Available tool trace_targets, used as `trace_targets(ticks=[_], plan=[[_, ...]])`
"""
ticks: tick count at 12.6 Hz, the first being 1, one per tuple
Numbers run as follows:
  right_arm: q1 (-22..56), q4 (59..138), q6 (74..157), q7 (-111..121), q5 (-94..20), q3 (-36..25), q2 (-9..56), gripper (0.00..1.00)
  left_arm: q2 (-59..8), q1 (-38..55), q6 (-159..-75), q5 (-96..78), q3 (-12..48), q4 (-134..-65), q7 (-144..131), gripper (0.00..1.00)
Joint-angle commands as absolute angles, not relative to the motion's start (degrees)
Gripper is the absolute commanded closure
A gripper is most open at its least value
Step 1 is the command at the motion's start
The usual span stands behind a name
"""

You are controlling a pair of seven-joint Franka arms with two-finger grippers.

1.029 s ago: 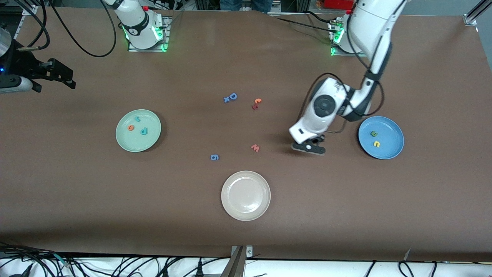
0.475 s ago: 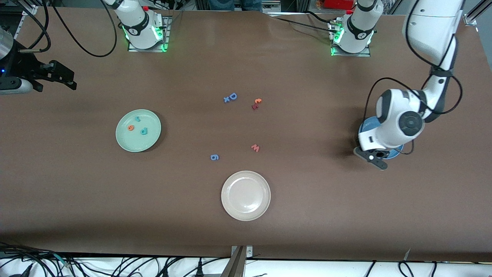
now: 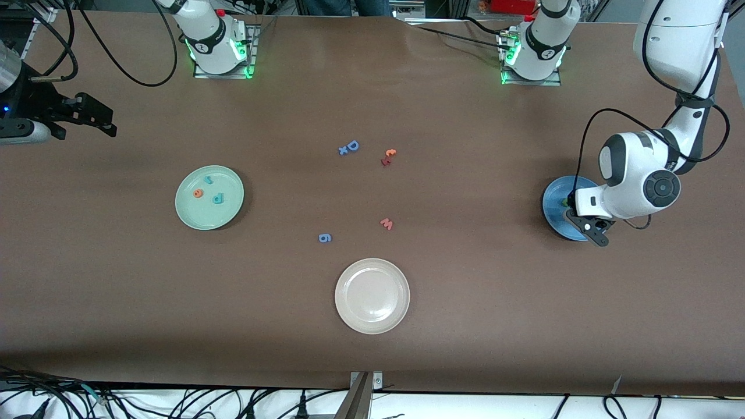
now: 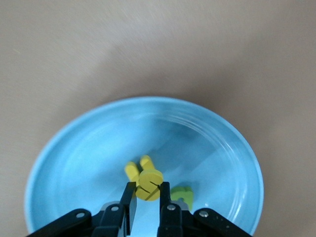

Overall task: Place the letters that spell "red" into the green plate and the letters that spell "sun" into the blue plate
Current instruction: 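Place the green n on the blue plate and open the left gripper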

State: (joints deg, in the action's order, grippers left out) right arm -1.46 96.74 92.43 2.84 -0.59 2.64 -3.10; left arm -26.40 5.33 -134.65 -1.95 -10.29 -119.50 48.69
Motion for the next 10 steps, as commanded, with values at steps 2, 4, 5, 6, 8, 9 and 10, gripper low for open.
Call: trace_targets(ticks=[2,4,5,6,8,9,10], plan=[[-2.4,96.6,92.5,3.1,0.4,3.6,-3.2,0.0,-24.9,5.3,-134.4,-3.4,-10.1,-120.2,50.4,0.0],[-2.4,96.6,92.6,2.9,0.4,3.6,-3.2,0.0,-21.7,5.3,-134.1,-3.4,-10.0,-119.1,50.2,0.0],[-2.4,96.6,93.2,2.6,0.4,3.6,-3.0,0.0,-18.5,5.3,-132.8,-3.9,-10.0,-118.7,50.2,0.0],[-2.3,96.1,94.0,2.6,0.9,3.7,-1.9,0.0,-15.2,5.3,-132.0,-5.7,-10.0,-117.6,50.4,0.0],[-2.3,95.5,93.5,2.8,1.1,3.7,-1.8,0.0,-10.9,5.3,-129.9,-6.9,-10.0,-114.8,50.0,0.0],[-2.3,95.5,93.5,2.8,1.1,3.8,-1.7,0.0,-10.3,5.4,-127.4,-7.2,-10.0,-112.0,50.0,0.0],[-2.3,95.5,93.4,2.9,1.1,3.7,-1.7,0.0,-10.1,5.4,-125.9,-8.2,-9.8,-108.8,49.9,0.0]])
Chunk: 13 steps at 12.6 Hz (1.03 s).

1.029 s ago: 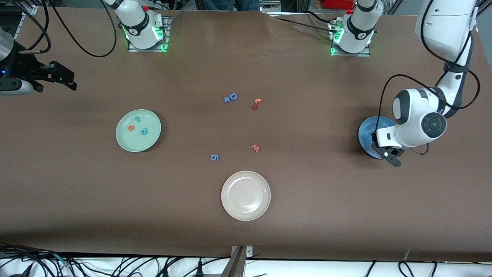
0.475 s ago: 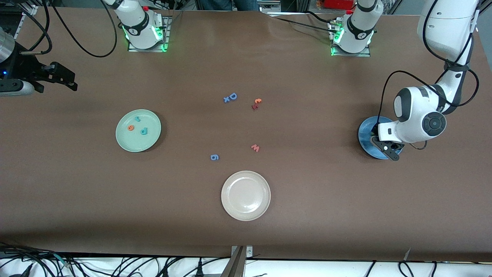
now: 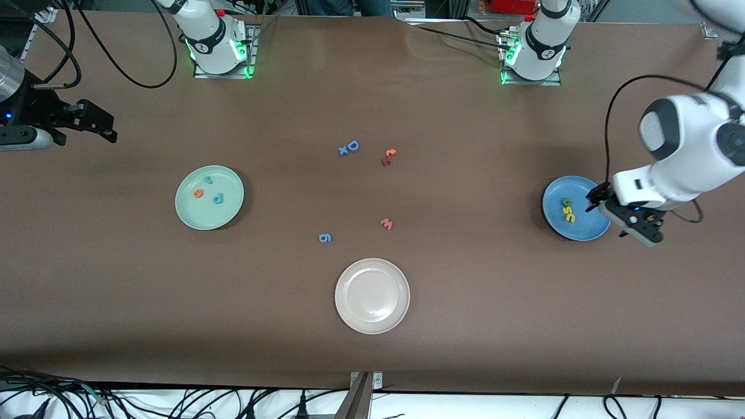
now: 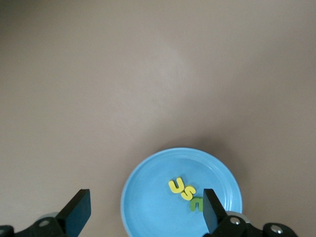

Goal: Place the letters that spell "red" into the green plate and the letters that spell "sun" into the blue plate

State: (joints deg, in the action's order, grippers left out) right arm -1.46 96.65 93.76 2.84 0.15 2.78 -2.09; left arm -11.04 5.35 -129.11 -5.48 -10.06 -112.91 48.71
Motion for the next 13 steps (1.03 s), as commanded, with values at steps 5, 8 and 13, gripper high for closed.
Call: trace_targets(ticks=[5,8,13], plan=[[-2.4,95.6,92.6,3.0,1.0,3.6,-1.8,0.0,-9.4,6.2,-124.8,-8.4,-9.5,-97.0,48.5,0.0],[-2.4,95.6,92.6,3.2,1.0,3.6,-1.8,0.0,-9.3,6.5,-124.8,-8.7,-9.5,-94.8,35.9,0.0],[-2.4,95.6,92.5,3.3,1.0,3.6,-1.8,0.0,-9.2,6.9,-108.1,-7.6,-8.3,-89.8,1.0,0.0]])
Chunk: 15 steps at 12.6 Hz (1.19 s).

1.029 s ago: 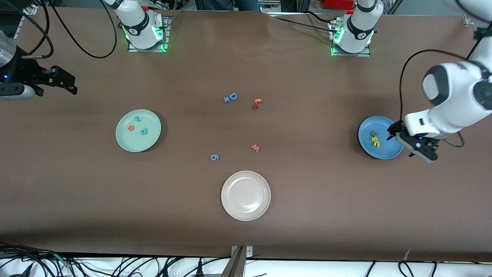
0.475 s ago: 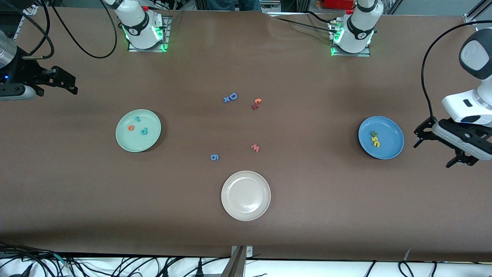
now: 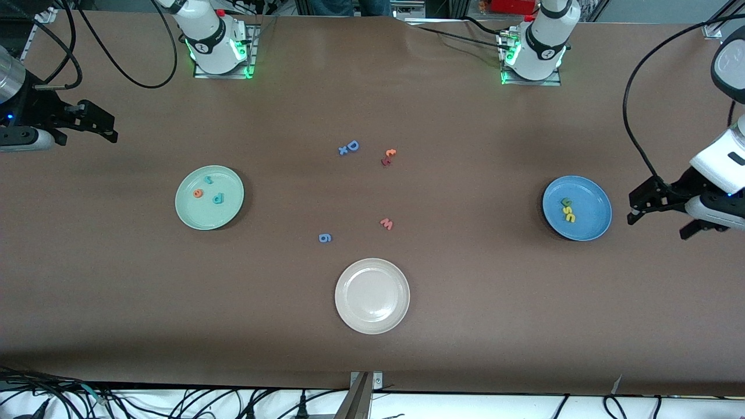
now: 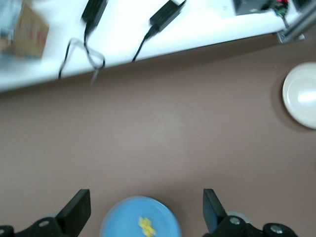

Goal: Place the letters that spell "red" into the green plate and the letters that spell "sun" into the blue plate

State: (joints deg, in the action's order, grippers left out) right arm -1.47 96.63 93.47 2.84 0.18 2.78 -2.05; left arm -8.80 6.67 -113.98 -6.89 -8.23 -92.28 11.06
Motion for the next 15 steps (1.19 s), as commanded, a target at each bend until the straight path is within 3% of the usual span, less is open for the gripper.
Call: trace_targets(ticks=[1,3,7,15], plan=[[-2.4,95.6,92.5,3.3,1.0,3.6,-1.8,0.0,-9.3,6.9,-104.7,-7.6,-8.3,-89.5,-1.4,0.0],[-2.4,95.6,92.5,3.3,1.0,3.6,-1.8,0.0,-9.3,6.9,-99.4,-6.9,-8.3,-89.5,-3.1,0.0],[-2.4,95.6,92.5,3.3,1.0,3.6,-1.8,0.0,-9.2,6.9,-96.9,-6.6,-7.3,-88.2,-7.3,0.0],[-2.4,95.6,92.6,3.3,1.0,3.5,-1.8,0.0,-9.4,6.8,-96.7,-6.5,-7.4,-87.5,-7.1,0.0]])
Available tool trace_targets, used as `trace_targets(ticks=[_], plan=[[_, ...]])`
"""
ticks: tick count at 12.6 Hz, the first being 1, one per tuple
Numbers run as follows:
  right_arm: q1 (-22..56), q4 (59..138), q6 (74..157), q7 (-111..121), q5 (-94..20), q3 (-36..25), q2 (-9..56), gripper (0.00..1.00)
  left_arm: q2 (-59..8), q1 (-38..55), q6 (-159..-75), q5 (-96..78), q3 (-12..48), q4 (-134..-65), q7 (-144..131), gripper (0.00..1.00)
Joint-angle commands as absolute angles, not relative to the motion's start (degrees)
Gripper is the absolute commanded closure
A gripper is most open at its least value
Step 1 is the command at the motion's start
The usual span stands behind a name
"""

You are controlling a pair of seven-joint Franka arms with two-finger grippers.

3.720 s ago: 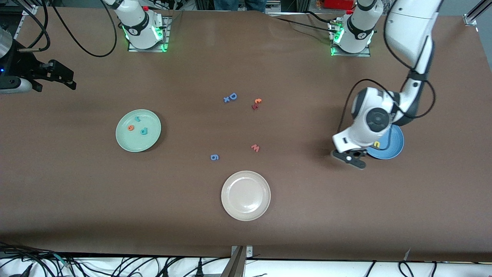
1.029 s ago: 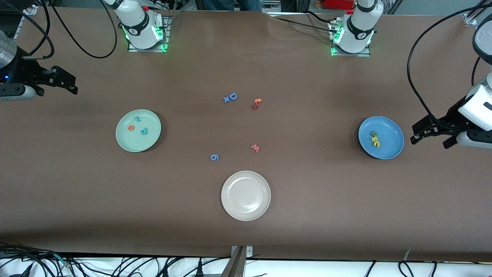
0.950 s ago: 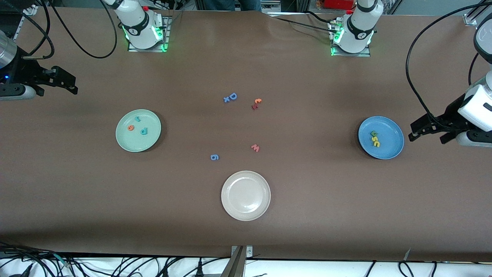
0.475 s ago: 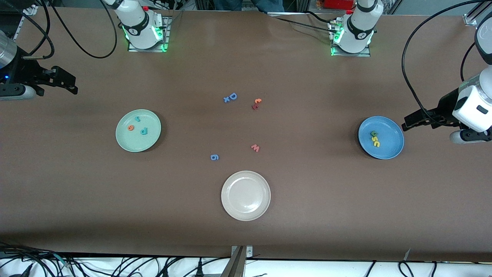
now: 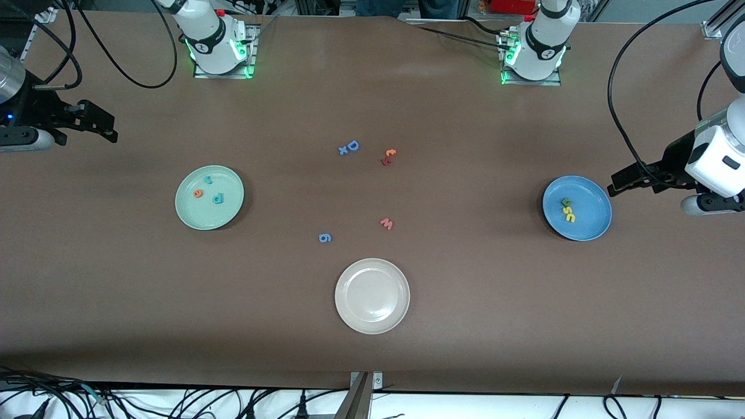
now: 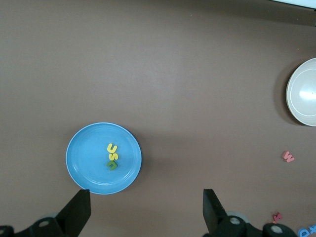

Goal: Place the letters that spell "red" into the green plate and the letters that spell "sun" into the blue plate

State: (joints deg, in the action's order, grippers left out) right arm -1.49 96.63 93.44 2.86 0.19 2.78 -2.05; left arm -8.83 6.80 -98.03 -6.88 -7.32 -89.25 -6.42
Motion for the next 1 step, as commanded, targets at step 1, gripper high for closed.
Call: trace_targets(ticks=[1], plan=[[-2.4,95.6,92.5,3.3,1.0,3.5,-1.8,0.0,-9.3,6.8,-96.7,-6.5,-7.4,-87.5,-7.1,0.0]])
